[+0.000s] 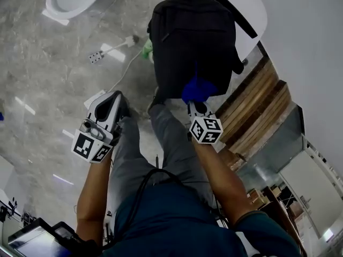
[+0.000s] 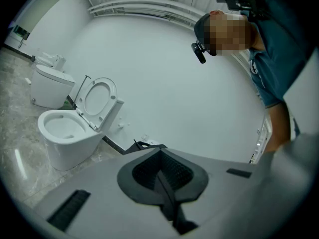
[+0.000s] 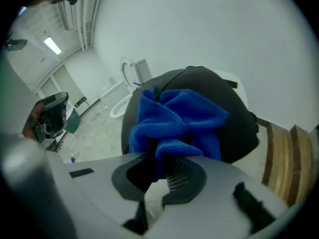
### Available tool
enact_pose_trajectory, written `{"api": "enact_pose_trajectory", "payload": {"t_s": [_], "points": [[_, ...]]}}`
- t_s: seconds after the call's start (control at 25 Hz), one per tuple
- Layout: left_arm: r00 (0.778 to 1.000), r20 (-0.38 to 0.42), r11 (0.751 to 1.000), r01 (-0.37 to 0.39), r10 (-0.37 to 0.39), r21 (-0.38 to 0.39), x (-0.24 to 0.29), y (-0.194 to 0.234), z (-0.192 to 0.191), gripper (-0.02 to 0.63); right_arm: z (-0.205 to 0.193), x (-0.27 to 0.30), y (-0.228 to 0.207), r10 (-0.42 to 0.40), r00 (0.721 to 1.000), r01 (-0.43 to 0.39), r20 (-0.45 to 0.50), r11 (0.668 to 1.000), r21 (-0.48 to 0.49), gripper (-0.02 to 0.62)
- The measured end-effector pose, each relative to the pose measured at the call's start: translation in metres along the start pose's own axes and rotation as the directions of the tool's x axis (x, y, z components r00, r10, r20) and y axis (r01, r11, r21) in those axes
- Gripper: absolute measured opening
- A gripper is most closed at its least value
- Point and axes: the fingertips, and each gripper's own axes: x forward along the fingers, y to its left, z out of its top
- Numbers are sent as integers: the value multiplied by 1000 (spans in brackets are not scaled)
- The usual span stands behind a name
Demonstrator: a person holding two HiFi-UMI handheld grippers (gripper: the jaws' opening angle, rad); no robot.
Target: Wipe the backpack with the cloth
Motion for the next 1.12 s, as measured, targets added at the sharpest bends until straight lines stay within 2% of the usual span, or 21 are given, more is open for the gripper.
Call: {"api": "enact_pose_trajectory", "payload": {"t_s": [0.08,0.12,0.2,0.24,0.32,0.36,0.4,0.52,0.56,0.64,0.76,0.8,0.84,0.96,1.12], "points": [[1000,2,1000,-3,3,3,-2,0,1,3,-14,-9,-47,-108,993,111,-37,991,77,25],[1000,3,1000,-6,6,3,-3,1,2,3,-21,-16,-79,-182,982,189,-59,973,135,25],[1000,5,1000,-10,10,2,-4,3,1,3,-25,-30,-143,-329,941,338,-80,903,263,26],[1000,6,1000,-11,11,2,-4,4,0,3,-22,-32,-168,-379,921,385,-83,865,321,26],[1000,6,1000,-16,16,6,-5,4,-1,3,-20,-29,-189,-408,909,406,-89,815,414,25],[1000,6,1000,-20,20,8,-5,4,-2,3,-23,-24,-186,-388,917,387,-93,809,442,21],[1000,5,1000,-21,21,7,-3,2,-4,3,-30,-20,-175,-348,932,355,-103,818,453,21],[1000,7,1000,4,-4,-6,11,-9,-9,3,-55,2,-111,-147,975,207,-167,875,439,21],[1000,5,1000,8,-8,-3,13,-13,-7,3,-62,16,-79,-70,979,150,-191,883,444,21],[1000,5,1000,9,-10,13,11,-20,2,3,-72,39,-23,32,975,82,-219,867,491,21],[999,25,999,27,-28,40,-4,-37,31,3,-75,37,17,47,981,76,-186,796,600,21],[999,29,998,33,-35,49,-11,-44,40,3,-74,31,24,55,984,61,-168,785,616,21],[999,31,998,39,-41,56,-16,-48,47,3,-72,25,30,69,986,40,-153,789,614,21],[998,26,996,54,-56,72,-18,-50,50,3,-58,16,28,98,990,-23,-106,832,554,21],[995,25,990,93,-96,108,-25,-63,60,3,-13,-19,22,91,996,-91,22,890,447,21]]}}
